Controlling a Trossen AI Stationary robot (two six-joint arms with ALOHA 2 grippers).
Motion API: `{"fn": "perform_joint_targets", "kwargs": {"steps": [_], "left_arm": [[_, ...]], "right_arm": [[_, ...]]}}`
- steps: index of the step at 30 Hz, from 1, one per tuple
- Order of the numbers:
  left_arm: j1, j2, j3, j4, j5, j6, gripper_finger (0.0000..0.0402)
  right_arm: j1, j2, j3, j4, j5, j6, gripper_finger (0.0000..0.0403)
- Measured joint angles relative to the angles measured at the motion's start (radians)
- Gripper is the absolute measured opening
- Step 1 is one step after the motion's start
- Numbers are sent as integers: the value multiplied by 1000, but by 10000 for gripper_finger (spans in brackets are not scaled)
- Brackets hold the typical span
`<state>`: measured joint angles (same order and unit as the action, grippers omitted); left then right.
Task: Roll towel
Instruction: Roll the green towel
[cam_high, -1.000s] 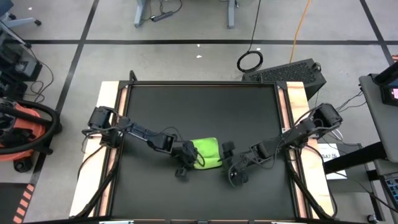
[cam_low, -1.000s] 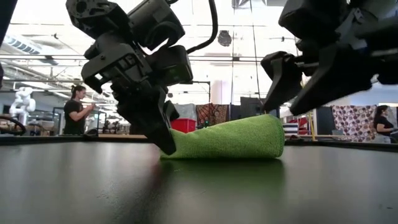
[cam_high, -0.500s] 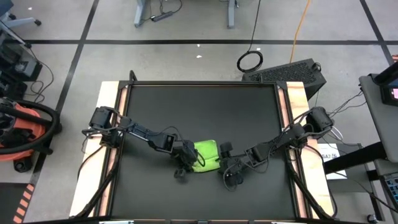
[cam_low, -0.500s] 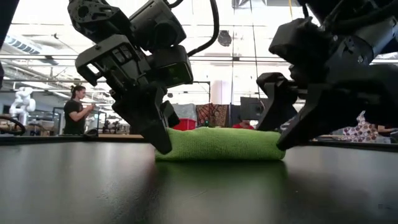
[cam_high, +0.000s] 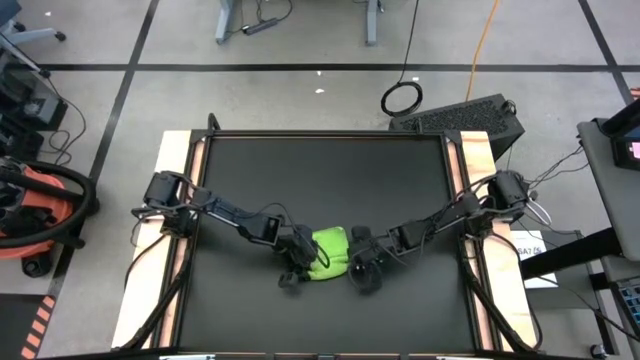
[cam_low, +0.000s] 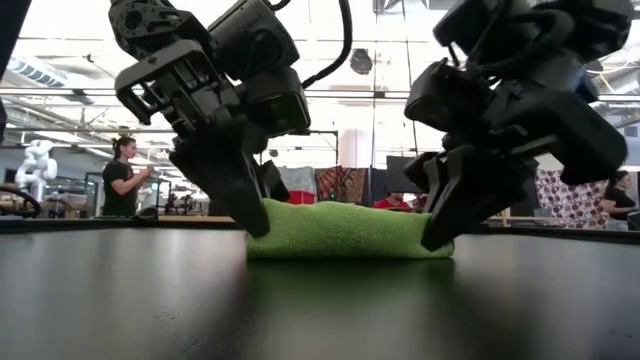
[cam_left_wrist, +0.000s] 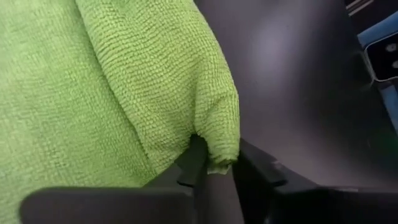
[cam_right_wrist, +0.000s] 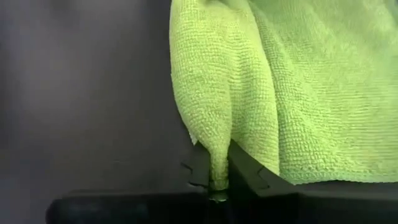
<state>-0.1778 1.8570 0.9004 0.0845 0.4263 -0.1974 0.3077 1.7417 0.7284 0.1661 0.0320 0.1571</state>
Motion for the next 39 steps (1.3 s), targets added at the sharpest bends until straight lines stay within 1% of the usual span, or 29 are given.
{"fn": "perform_joint_targets", "kwargs": {"steps": [5,8,12,14,18,21,26,28,32,37,39], "left_arm": [[0,-38,-1,-6,-19,1,132],[0,-65,-1,-15,-48,1,164],[-6,-98,0,-29,-63,2,200],[-15,-113,0,-35,-96,1,211],[-67,-140,1,-80,-257,48,217],[-123,-147,1,-82,-371,102,218],[-217,-149,2,-82,-643,179,218],[-241,-149,2,-73,-714,214,218],[-268,-148,3,-69,-771,260,218],[-270,-116,5,-70,-771,263,218],[-266,-98,3,-83,-787,266,218]], "right_arm": [[-76,-1,0,-2,-166,84,22],[-125,-1,-1,-4,-270,139,16],[-187,0,-3,-11,-400,214,9],[-213,0,-3,-12,-448,248,10],[-253,0,-4,-13,-528,325,11],[-275,0,-4,-12,-553,375,11],[-308,0,-4,-7,-607,442,11],[-318,0,-4,-5,-620,469,11],[-342,0,-4,-4,-642,512,11],[-359,0,-4,1,-659,538,11],[-361,0,-4,2,-663,546,11]]}}
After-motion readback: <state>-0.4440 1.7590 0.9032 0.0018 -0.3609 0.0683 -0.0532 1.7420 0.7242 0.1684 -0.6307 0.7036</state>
